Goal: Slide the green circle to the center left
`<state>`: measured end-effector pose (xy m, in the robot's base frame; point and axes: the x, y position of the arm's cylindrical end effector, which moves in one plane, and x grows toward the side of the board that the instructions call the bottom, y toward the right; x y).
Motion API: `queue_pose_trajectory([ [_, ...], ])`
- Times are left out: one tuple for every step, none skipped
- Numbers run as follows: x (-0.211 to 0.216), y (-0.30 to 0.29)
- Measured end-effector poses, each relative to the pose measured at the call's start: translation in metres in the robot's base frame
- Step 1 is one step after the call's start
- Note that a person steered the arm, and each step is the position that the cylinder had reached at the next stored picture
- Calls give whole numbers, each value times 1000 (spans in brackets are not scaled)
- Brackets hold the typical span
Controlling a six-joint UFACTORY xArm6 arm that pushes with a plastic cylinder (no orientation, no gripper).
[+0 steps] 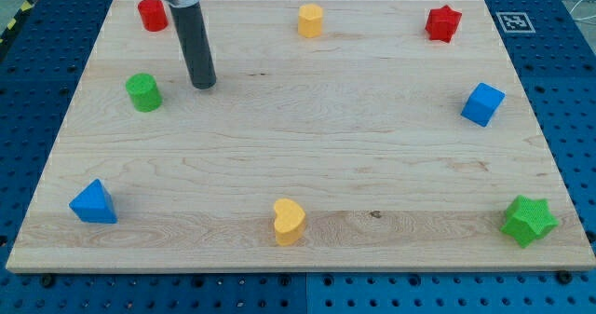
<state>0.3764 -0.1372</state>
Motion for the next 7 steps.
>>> queue_pose_trajectory([
  [1,-18],
  [11,-36],
  [26,-53],
  [39,-69],
  [41,-74],
  [36,-44],
  [59,-5],
])
